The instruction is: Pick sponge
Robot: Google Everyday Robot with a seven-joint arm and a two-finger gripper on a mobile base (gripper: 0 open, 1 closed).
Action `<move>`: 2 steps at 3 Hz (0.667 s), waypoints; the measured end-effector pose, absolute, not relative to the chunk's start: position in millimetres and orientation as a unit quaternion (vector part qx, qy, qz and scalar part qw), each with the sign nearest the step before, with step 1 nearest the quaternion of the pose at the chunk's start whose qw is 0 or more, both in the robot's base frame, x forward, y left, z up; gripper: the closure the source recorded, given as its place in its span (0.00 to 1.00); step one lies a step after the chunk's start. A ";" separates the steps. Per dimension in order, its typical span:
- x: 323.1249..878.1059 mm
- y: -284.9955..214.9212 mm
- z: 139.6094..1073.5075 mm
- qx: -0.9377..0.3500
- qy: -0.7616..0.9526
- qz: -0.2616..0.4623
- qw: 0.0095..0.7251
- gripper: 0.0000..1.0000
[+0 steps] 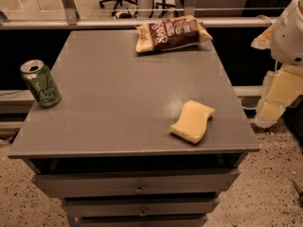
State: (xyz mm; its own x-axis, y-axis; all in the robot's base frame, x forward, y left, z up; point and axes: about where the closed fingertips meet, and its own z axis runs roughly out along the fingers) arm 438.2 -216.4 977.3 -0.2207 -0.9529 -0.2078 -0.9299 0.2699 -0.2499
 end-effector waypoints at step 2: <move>439.6 -196.6 958.4 -0.653 0.737 -0.026 0.169 0.00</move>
Offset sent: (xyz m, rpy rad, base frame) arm 0.0020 0.0349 -0.0442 0.0088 -0.0032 0.2725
